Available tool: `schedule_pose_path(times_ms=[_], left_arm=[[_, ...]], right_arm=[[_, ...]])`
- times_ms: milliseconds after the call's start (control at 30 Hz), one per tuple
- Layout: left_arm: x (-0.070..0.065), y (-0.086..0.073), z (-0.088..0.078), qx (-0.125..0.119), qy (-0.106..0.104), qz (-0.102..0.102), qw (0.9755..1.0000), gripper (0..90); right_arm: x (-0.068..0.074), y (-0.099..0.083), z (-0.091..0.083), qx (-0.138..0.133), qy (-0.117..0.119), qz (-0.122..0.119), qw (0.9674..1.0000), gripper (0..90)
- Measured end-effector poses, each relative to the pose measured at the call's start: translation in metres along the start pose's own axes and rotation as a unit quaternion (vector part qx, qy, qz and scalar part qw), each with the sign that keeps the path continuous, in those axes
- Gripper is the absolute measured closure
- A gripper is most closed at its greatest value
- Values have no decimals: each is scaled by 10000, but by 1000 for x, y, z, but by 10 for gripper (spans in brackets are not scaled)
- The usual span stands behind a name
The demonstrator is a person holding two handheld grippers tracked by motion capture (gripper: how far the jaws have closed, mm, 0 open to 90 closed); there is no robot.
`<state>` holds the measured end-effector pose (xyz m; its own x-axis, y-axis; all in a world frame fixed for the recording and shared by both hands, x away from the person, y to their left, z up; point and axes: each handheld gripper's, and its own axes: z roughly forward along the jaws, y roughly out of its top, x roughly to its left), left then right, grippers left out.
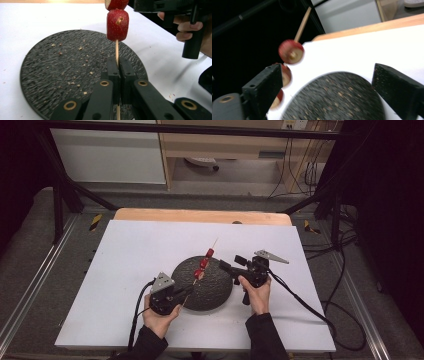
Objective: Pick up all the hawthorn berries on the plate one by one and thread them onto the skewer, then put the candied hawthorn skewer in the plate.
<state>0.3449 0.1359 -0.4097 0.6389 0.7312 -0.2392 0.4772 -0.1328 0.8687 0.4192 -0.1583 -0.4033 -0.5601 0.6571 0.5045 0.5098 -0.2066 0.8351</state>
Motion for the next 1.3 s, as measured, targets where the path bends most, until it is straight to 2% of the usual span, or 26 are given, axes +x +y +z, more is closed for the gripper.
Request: schedule_pose_path(times_ms=[100,233,433,600,667,733,900,1200,1300], left_arm=[[4,0,-3,54,0,31,10000,880],[9,3,-7,132,-50,33,9999,880],[16,5,-13,317,-30,150,9994,879],[20,9,-13,512,-27,201,9985,879],[22,11,-11,596,-12,249,9979,879],[24,12,-10,682,-1,249,9974,879],[27,17,-8,814,92,301,9962,879],[31,24,-1,1040,180,376,9937,879],[32,24,4,1196,191,385,9919,879]], right_arm=[[-6,0,-6,278,-95,-180,9994,61],[-12,-2,-14,629,-259,-494,9965,54],[-23,-8,-28,1247,-452,-910,9870,18],[-32,-17,-40,1561,-559,-1072,9803,5],[-36,-20,-44,1679,-632,-1190,9766,6],[-40,-23,-49,1742,-697,-1254,9742,7],[-50,-29,-62,1772,-686,-1276,9735,6],[-57,-37,-82,1867,-782,-1368,9697,12],[-60,-39,-85,1897,-824,-1361,9689,14]])
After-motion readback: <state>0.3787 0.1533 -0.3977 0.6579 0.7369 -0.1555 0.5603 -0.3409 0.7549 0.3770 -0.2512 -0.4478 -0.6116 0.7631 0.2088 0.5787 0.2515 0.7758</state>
